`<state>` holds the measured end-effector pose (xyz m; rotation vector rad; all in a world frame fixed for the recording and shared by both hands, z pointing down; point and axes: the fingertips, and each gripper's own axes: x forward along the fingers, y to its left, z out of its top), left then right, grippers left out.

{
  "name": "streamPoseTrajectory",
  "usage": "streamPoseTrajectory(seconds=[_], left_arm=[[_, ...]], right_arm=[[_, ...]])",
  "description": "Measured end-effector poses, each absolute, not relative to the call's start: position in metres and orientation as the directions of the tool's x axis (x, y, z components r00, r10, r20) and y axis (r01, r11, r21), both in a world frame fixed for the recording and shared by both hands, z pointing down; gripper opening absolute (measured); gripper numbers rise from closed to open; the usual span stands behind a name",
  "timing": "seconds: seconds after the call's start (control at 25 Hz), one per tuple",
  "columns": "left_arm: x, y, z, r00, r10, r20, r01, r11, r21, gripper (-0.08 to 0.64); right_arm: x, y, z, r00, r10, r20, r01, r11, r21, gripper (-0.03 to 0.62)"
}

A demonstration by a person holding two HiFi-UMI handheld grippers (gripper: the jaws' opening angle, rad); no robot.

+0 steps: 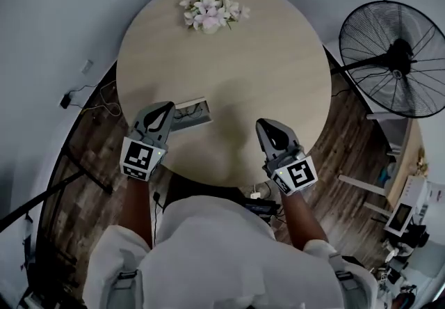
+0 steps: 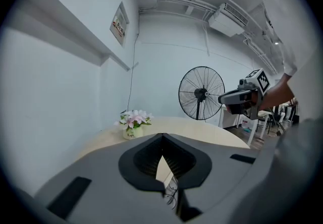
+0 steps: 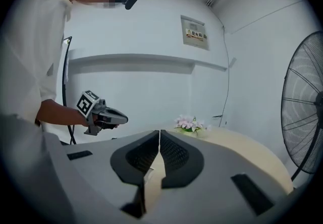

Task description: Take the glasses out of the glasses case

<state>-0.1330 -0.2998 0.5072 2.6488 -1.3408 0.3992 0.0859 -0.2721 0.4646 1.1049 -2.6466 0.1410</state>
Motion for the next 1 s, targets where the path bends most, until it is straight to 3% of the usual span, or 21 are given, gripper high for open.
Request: streamPoseTrajectory(seconds=[0.16,0.24,0.32,0.6,1.0], left_arm=[[-0.128,-0.31,0.534,0.577,-0.723,0.379,-0.769,-0.638,-0.045,0.01],[-0.122,-0.309,0.553,0.575,-0.683,0.45,-0.734,-0.674,-0.086,0.073],[-0.117,-0.303,0.574,0.563,-0.64,0.523,-0.697,-0.708,-0.115,0.074],[-0.092,-0.293,0.648,0.465,-0.418,0.781,-0.545,-0.83,-0.12,0.109],[-0.079,-0.29,0.702,0.366,-0.303,0.88,-0.43,-0.894,-0.129,0.109]], right_arm=[[0.074,-0.291,0.488,-0.695,-0.648,0.312,-0.674,0.738,0.03,0.026],[0.071,-0.297,0.504,-0.701,-0.635,0.324,-0.666,0.746,0.022,0.026],[0.071,-0.299,0.52,-0.703,-0.628,0.334,-0.664,0.748,0.007,0.026],[0.077,-0.31,0.571,-0.736,-0.596,0.321,-0.64,0.767,-0.042,0.026],[0.073,-0.286,0.615,-0.77,-0.536,0.346,-0.619,0.76,-0.2,0.026]])
